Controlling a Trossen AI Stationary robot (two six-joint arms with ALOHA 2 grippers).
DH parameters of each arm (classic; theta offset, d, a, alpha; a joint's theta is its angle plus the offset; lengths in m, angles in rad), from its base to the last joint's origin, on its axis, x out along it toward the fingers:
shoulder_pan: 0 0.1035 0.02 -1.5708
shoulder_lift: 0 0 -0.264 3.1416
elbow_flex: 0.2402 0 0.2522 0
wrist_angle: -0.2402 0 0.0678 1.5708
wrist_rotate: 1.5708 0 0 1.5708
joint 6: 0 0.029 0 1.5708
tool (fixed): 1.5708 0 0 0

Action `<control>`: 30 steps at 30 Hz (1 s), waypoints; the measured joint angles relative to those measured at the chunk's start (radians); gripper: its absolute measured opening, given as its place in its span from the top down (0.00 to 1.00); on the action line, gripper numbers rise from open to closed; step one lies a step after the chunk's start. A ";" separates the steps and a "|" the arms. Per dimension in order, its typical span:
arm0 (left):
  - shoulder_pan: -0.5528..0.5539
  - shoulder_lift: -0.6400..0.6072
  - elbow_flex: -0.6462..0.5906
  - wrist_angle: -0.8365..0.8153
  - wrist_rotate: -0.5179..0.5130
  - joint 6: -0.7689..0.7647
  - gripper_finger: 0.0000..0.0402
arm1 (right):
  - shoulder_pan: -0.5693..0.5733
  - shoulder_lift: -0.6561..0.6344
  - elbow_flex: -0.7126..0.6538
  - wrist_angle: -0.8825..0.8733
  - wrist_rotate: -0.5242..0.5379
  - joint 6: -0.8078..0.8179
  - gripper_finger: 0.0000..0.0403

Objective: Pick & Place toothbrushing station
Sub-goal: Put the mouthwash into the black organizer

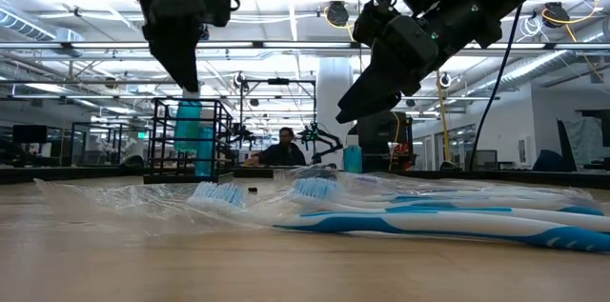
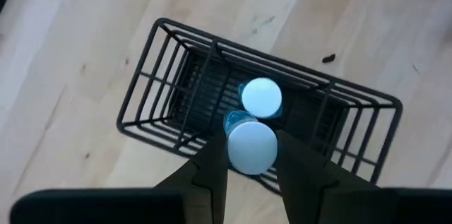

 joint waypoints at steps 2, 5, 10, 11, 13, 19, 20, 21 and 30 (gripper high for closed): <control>0.000 -0.004 0.000 0.020 -0.004 -0.002 0.76 | 0.000 0.000 0.000 -0.001 0.000 0.000 0.22; 0.000 -0.002 0.000 0.038 -0.008 -0.002 0.76 | 0.000 0.000 0.000 -0.002 0.000 0.000 0.22; 0.000 -0.003 -0.005 0.042 -0.017 -0.003 0.76 | 0.000 0.000 0.000 -0.003 -0.001 0.000 0.22; 0.000 -0.003 -0.012 0.050 -0.018 -0.006 0.76 | 0.000 0.000 0.000 -0.004 -0.001 0.000 0.22; 0.002 -0.003 -0.035 0.071 -0.019 -0.012 0.76 | 0.000 0.000 0.000 -0.005 -0.001 0.000 0.22; 0.018 -0.003 -0.126 0.174 0.035 -0.031 0.76 | 0.000 0.000 0.000 -0.006 -0.001 0.000 0.22; 0.021 -0.003 -0.137 0.192 0.041 -0.035 0.76 | 0.000 0.000 0.000 -0.006 -0.001 0.000 0.22; 0.023 -0.003 -0.145 0.204 0.047 -0.036 0.76 | 0.000 0.000 0.000 -0.005 -0.001 0.000 0.22; 0.026 -0.003 -0.156 0.232 0.048 -0.031 0.76 | 0.000 0.000 0.000 -0.003 -0.001 0.000 0.22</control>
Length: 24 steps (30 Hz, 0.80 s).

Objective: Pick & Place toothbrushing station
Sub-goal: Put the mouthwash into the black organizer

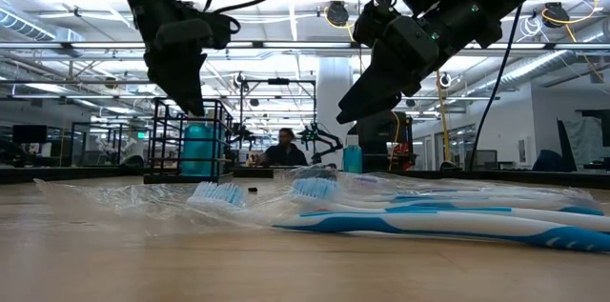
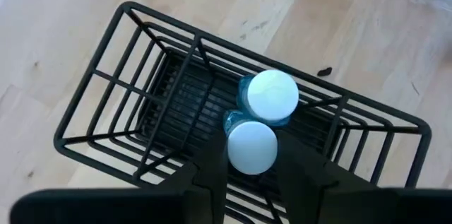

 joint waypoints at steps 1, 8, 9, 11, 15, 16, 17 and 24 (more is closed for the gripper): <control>0.000 0.000 0.000 0.001 0.001 0.000 0.76 | 0.000 0.000 0.000 0.000 0.000 0.000 0.22; 0.000 0.000 0.000 0.013 0.015 0.000 0.66 | 0.000 0.000 0.000 0.000 0.000 0.000 0.22; 0.000 0.000 0.000 0.013 0.016 0.000 0.64 | 0.000 0.000 0.000 0.000 0.000 0.000 0.22; 0.000 0.000 0.000 0.012 0.015 0.002 0.60 | 0.000 0.000 0.000 0.001 0.000 0.000 0.22; 0.000 -0.001 0.000 0.010 0.015 0.002 0.54 | 0.000 0.000 0.000 0.001 0.000 0.000 0.22; 0.000 -0.001 0.000 0.009 0.014 0.002 0.53 | 0.000 0.000 0.000 0.001 0.000 0.000 0.22; 0.000 -0.001 0.000 0.009 0.014 0.002 0.52 | 0.000 0.000 0.000 0.001 0.000 0.000 0.22; 0.000 -0.001 0.000 0.009 0.014 0.005 0.50 | 0.000 0.000 0.000 0.001 0.000 0.000 0.22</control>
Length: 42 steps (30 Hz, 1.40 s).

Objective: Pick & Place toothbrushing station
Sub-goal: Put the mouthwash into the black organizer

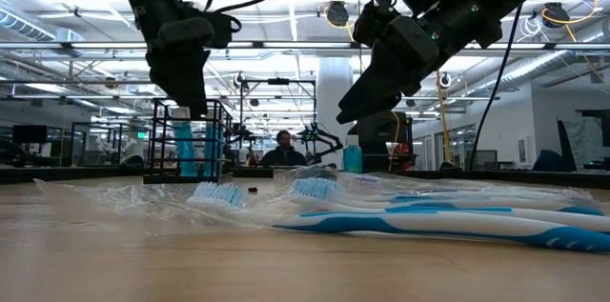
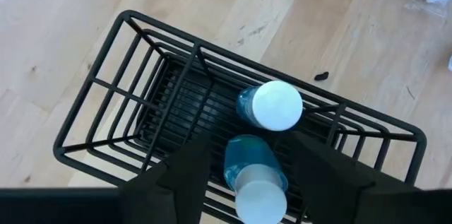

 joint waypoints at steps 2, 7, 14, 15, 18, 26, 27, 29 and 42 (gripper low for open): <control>0.000 -0.008 0.000 0.000 0.001 0.011 0.51 | 0.000 0.000 0.000 0.000 0.000 0.000 0.22; -0.001 -0.024 0.032 -0.013 0.004 0.024 0.52 | 0.000 0.000 0.000 0.000 0.000 0.000 0.22; 0.000 -0.053 0.131 -0.061 -0.013 0.093 0.52 | -0.007 -0.007 0.000 -0.051 0.001 0.036 0.22; -0.001 -0.063 0.139 -0.055 -0.020 0.106 0.53 | -0.013 -0.018 0.000 -0.089 0.003 0.044 0.22; 0.000 -0.105 0.139 -0.041 -0.118 0.141 0.54 | -0.032 -0.040 0.002 -0.174 0.081 0.074 0.22; 0.096 -0.289 0.054 0.033 -0.233 0.181 0.57 | -0.074 -0.064 -0.061 -0.244 0.484 0.097 0.22; 0.107 -0.303 0.040 0.061 -0.223 0.185 0.57 | -0.088 -0.063 -0.075 -0.226 0.521 0.097 0.22; 0.136 -0.327 0.011 0.104 -0.200 0.197 0.57 | -0.125 -0.065 -0.107 -0.178 0.561 0.098 0.22; 0.270 -0.323 -0.053 0.216 -0.163 0.303 0.57 | -0.495 0.056 -0.182 0.237 0.167 -0.024 0.22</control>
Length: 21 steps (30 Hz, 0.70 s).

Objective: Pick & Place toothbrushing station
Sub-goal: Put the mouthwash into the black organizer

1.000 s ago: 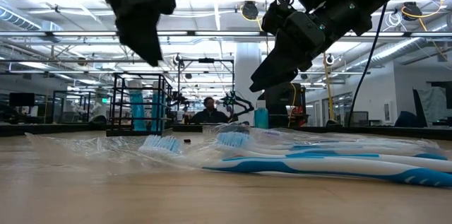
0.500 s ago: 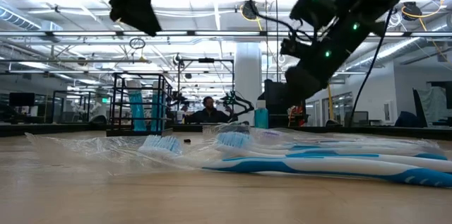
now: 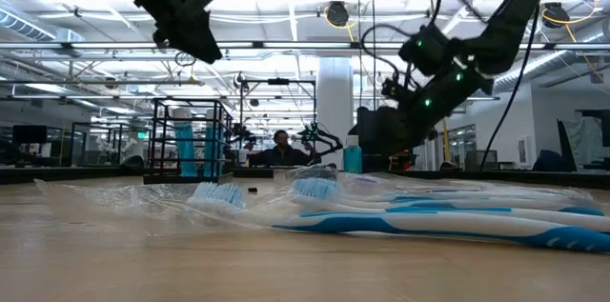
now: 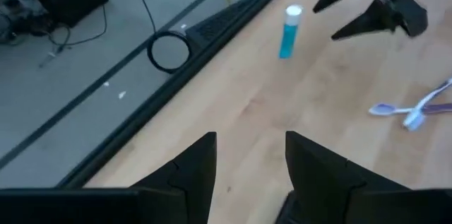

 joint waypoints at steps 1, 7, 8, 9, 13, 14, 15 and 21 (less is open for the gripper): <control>0.009 -0.001 -0.001 -0.002 0.001 0.009 0.57 | -0.023 0.024 0.000 0.018 -0.024 -0.003 0.22; 0.058 -0.002 0.000 0.016 0.001 0.046 0.57 | -0.112 0.165 0.051 0.065 -0.126 -0.016 0.22; 0.065 -0.003 0.000 0.023 0.000 0.052 0.57 | -0.114 0.189 0.069 0.063 -0.139 -0.025 0.22; 0.073 -0.003 0.000 0.028 0.001 0.057 0.57 | -0.114 0.211 0.090 0.061 -0.145 -0.041 0.22; 0.091 -0.003 0.000 0.028 0.001 0.060 0.57 | -0.104 0.261 0.181 0.036 -0.150 -0.085 0.22; 0.093 -0.003 0.000 0.027 0.001 0.060 0.57 | -0.104 0.273 0.200 0.023 -0.153 -0.094 0.22; 0.093 -0.003 0.000 0.024 0.001 0.060 0.57 | -0.105 0.286 0.216 0.014 -0.152 -0.101 0.22; 0.092 -0.003 0.000 0.021 0.035 0.060 0.57 | -0.108 0.312 0.259 0.004 -0.223 -0.139 0.22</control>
